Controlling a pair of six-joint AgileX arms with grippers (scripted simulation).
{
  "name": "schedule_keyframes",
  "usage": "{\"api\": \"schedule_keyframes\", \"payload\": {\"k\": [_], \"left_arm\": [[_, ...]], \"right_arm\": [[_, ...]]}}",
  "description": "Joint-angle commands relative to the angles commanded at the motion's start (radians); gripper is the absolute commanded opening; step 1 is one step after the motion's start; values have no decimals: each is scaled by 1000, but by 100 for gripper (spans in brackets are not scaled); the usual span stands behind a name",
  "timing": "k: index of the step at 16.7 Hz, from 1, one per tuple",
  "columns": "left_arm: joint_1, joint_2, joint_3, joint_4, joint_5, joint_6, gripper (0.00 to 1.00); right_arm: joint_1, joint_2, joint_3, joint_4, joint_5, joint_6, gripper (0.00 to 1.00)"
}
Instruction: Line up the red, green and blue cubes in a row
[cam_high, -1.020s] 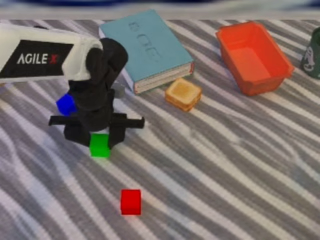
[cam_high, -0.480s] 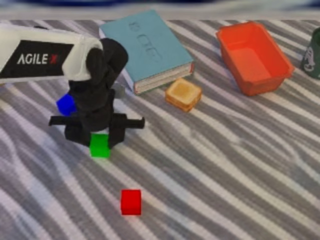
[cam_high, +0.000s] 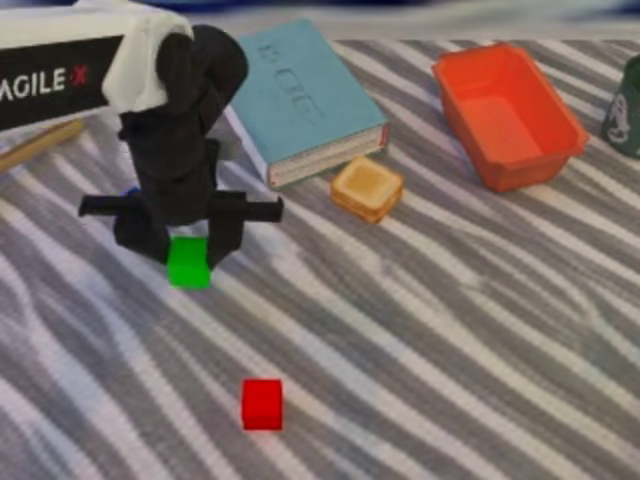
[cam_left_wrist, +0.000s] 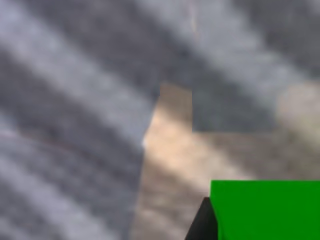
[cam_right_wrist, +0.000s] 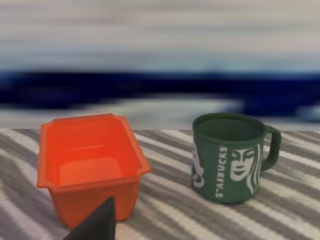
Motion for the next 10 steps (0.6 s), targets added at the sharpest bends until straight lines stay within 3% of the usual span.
{"api": "schedule_keyframes", "payload": {"k": [7, 10], "left_arm": [[-3, -22, 30, -43, 0, 0, 0], [-72, -14, 47, -59, -2, -70, 0]], "right_arm": [[0, 0, 0, 0, 0, 0, 100], [0, 0, 0, 0, 0, 0, 100]]}}
